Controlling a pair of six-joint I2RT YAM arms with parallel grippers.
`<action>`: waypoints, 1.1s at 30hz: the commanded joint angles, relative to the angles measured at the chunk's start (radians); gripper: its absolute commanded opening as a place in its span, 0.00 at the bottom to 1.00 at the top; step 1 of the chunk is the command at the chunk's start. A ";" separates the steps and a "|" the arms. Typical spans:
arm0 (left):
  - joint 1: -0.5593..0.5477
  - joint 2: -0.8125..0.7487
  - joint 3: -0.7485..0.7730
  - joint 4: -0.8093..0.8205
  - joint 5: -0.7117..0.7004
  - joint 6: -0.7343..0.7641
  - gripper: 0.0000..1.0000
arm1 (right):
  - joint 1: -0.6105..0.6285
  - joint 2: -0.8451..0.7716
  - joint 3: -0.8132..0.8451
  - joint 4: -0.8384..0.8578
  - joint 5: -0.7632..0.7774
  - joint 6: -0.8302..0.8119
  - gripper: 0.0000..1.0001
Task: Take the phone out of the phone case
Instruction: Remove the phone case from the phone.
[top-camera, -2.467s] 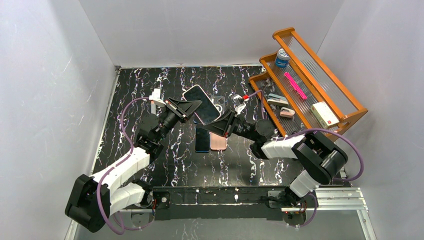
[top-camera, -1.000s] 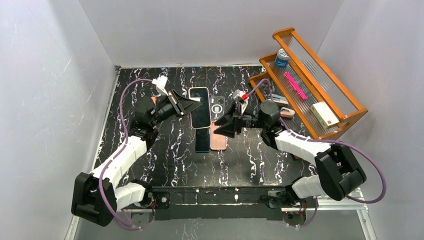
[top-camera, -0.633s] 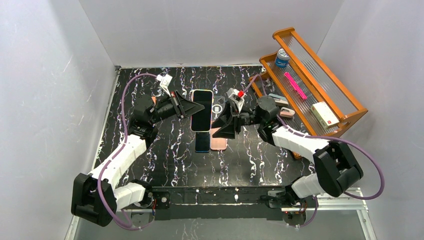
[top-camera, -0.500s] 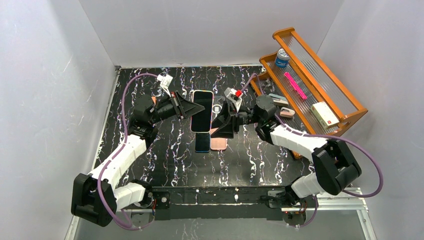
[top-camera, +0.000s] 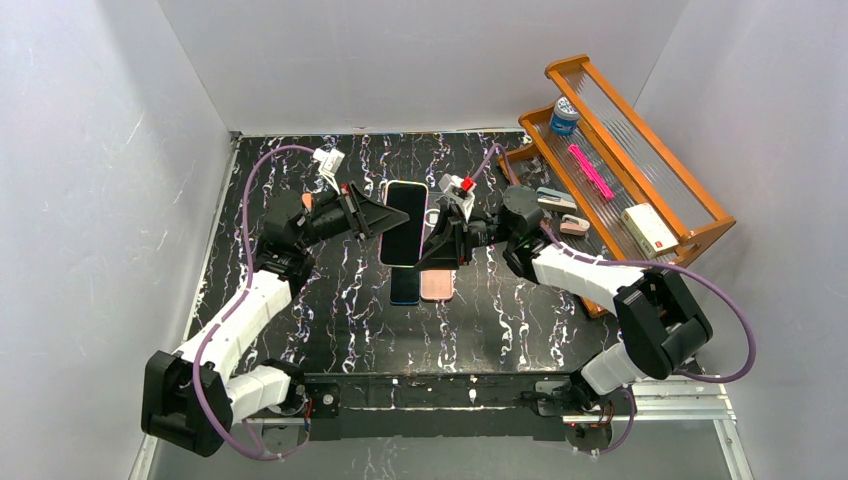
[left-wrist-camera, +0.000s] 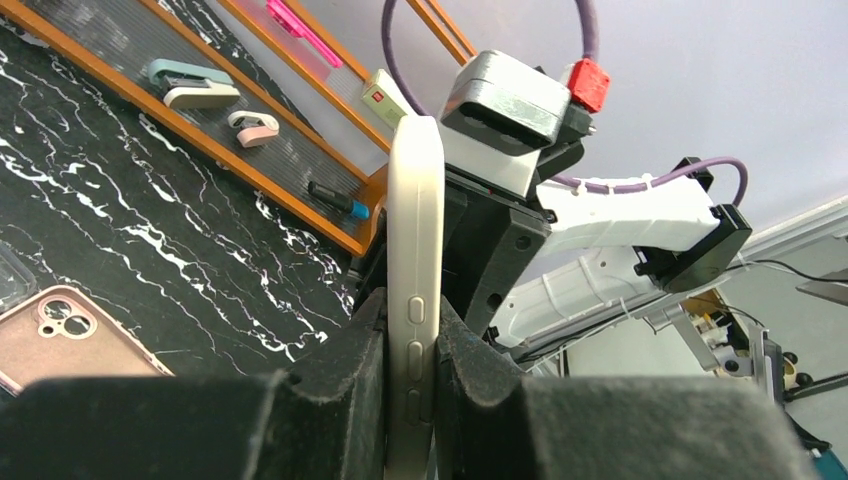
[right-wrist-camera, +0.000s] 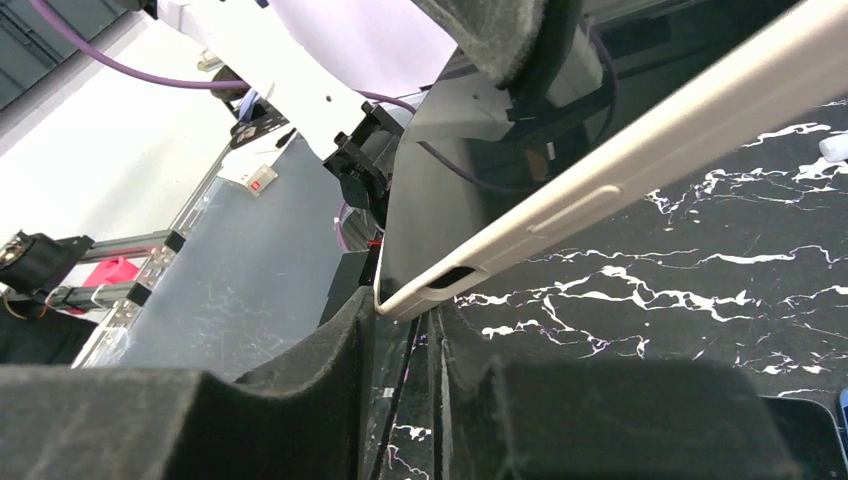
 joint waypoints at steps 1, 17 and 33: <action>0.000 -0.045 0.051 0.084 0.005 -0.030 0.00 | 0.011 0.006 0.052 0.054 -0.017 -0.015 0.23; -0.002 -0.008 0.037 0.099 -0.017 -0.203 0.00 | 0.026 -0.047 0.141 -0.342 0.083 -0.467 0.01; -0.002 0.011 0.018 0.099 -0.022 -0.249 0.00 | 0.030 -0.043 0.205 -0.483 0.179 -0.605 0.01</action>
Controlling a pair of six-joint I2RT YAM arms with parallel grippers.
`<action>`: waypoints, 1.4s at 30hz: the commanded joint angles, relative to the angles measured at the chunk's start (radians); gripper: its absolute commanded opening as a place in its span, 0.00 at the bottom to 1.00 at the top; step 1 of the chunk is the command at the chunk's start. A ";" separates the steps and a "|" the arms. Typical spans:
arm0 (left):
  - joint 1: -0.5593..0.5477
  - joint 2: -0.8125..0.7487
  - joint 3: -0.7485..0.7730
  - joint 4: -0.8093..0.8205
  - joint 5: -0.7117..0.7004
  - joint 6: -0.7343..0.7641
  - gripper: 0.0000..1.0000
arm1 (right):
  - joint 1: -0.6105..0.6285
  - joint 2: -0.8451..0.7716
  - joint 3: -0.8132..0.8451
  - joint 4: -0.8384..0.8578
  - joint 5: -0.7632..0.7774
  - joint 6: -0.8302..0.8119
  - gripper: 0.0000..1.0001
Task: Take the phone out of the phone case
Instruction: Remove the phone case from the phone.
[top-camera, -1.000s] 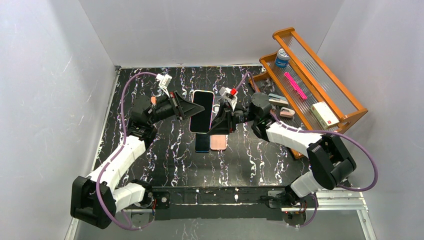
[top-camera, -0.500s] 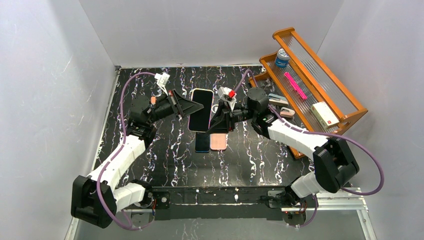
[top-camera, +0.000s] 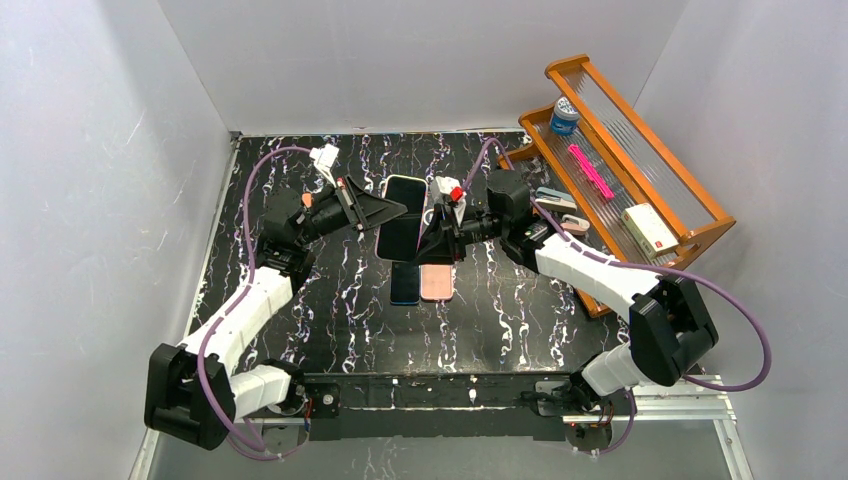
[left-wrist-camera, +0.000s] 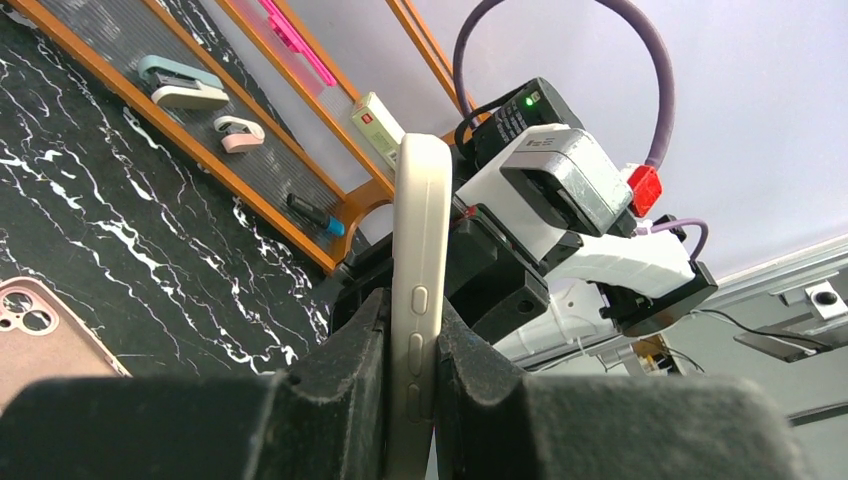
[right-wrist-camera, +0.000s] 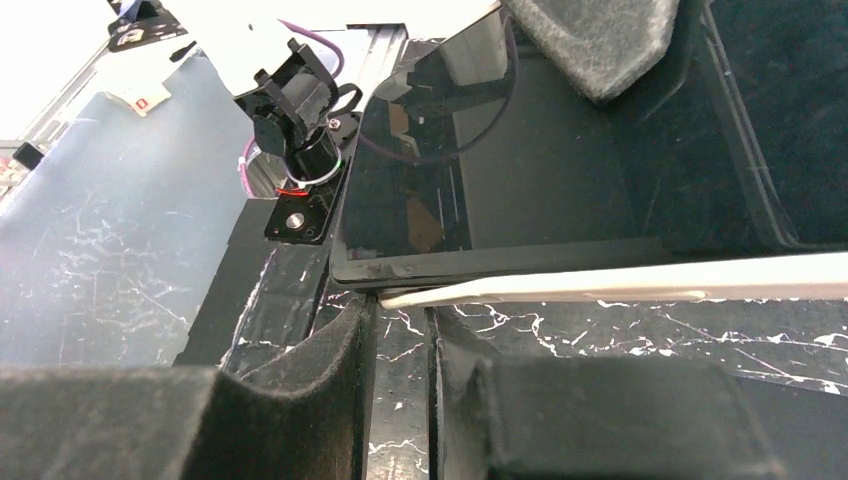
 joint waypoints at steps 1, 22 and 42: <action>-0.015 -0.017 0.019 0.037 0.000 -0.093 0.00 | 0.002 -0.009 0.041 0.066 0.133 -0.023 0.01; -0.136 -0.078 -0.093 0.179 -0.062 -0.178 0.00 | -0.034 0.037 -0.126 0.717 0.336 0.729 0.09; -0.238 -0.079 -0.228 0.245 -0.187 -0.174 0.00 | -0.080 0.033 -0.181 0.950 0.427 0.990 0.24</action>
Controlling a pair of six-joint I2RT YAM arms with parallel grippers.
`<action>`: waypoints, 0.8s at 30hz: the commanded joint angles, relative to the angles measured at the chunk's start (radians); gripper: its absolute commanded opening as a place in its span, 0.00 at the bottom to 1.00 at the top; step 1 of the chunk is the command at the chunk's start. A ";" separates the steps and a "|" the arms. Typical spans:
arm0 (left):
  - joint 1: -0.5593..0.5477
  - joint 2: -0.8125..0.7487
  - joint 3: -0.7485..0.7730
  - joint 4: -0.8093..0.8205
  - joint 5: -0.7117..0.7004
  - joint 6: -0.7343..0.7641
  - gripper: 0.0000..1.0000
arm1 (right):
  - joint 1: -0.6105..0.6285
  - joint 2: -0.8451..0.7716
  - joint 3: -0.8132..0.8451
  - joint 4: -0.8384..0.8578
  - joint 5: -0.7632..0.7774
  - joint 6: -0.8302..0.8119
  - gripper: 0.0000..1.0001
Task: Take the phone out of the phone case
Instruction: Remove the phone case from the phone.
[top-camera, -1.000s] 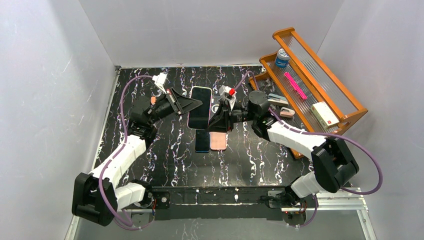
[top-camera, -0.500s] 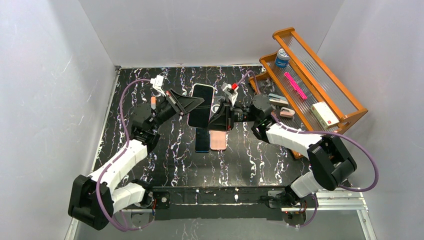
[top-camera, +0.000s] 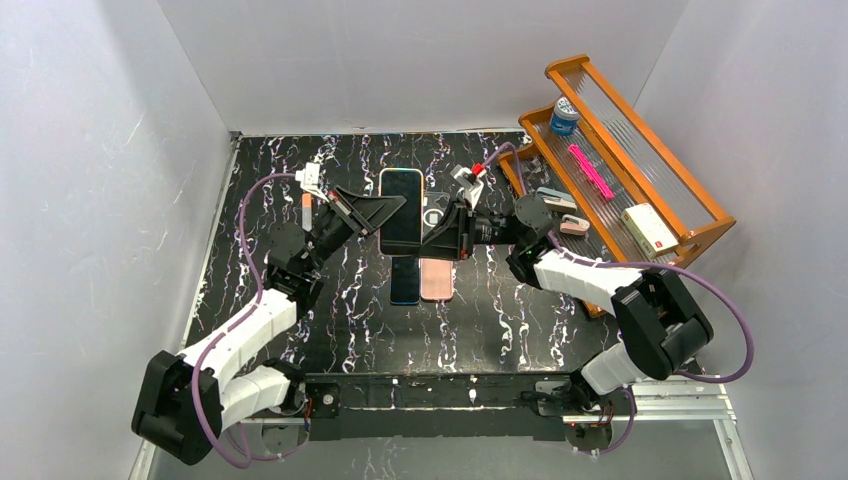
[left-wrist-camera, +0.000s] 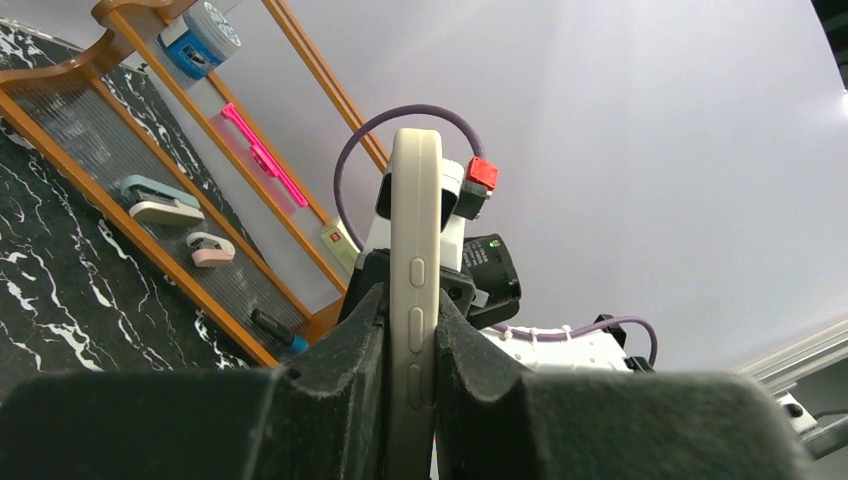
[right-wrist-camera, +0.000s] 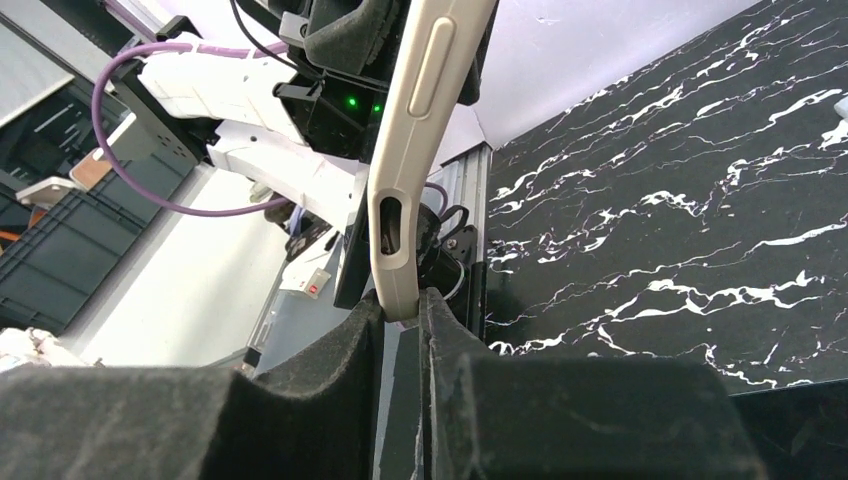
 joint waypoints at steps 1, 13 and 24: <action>-0.117 -0.004 -0.058 -0.025 0.186 -0.044 0.00 | -0.035 0.002 0.025 0.230 0.322 0.060 0.24; -0.189 0.013 -0.093 0.012 0.131 -0.030 0.00 | -0.043 0.029 0.002 0.316 0.385 0.193 0.32; -0.204 0.045 -0.110 0.021 0.091 -0.007 0.00 | -0.045 0.065 0.013 0.389 0.350 0.250 0.39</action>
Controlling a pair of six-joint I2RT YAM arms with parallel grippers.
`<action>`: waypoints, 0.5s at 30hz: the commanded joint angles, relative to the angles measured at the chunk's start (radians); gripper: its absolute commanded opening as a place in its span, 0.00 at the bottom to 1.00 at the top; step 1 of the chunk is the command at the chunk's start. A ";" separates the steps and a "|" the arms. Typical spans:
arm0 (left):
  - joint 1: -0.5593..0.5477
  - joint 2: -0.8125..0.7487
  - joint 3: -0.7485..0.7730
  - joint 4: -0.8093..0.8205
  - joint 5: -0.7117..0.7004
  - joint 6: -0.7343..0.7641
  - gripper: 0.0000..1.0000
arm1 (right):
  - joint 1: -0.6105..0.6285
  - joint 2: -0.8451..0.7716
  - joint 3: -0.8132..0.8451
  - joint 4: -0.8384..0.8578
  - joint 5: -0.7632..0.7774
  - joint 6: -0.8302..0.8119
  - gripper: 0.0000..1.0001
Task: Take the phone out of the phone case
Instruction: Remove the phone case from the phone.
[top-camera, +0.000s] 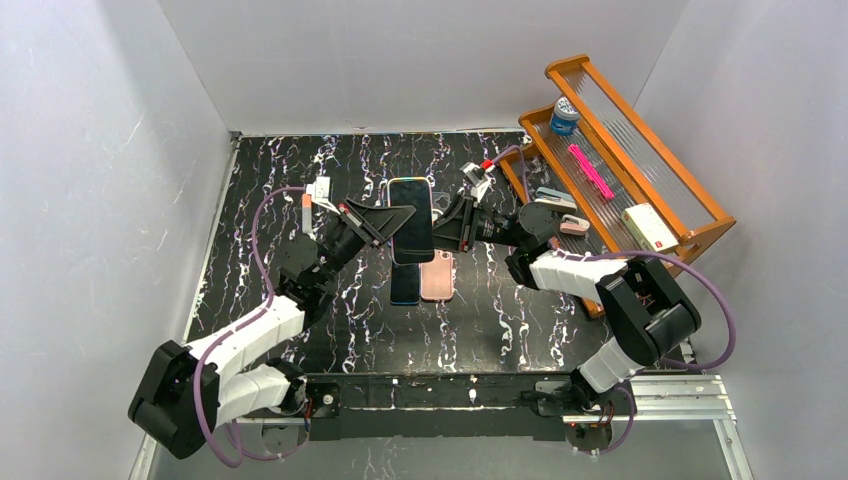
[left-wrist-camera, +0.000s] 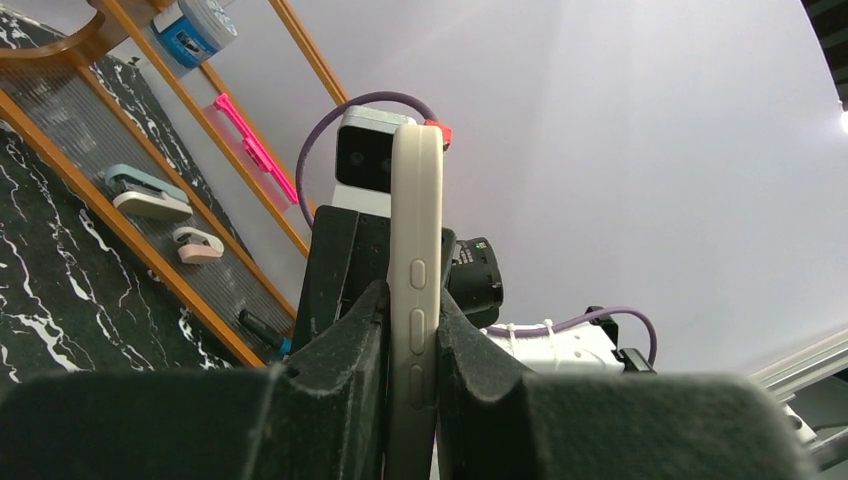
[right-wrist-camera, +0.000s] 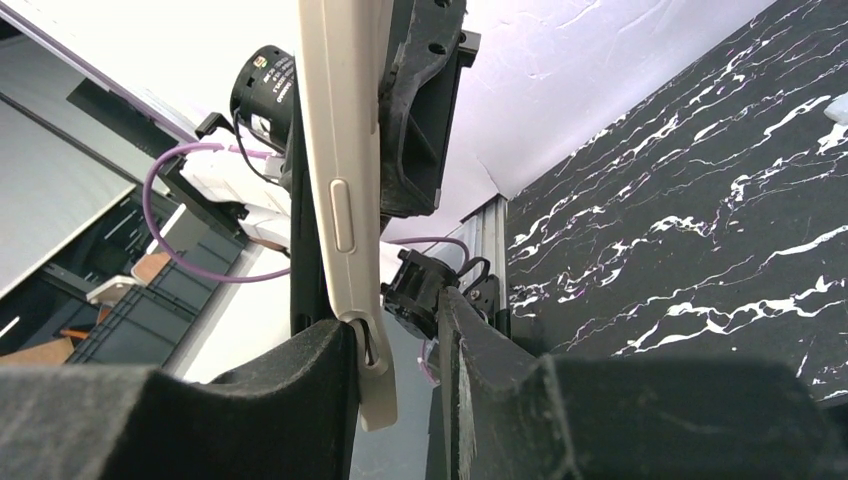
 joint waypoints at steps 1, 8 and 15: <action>-0.084 0.035 -0.027 -0.079 0.239 0.000 0.00 | -0.019 -0.013 0.062 0.150 0.234 0.009 0.37; -0.074 0.048 0.023 -0.221 0.196 0.103 0.23 | -0.038 -0.030 0.014 0.116 0.236 0.072 0.11; -0.068 0.030 0.169 -0.639 0.054 0.320 0.46 | -0.045 -0.060 -0.037 0.004 0.252 0.107 0.01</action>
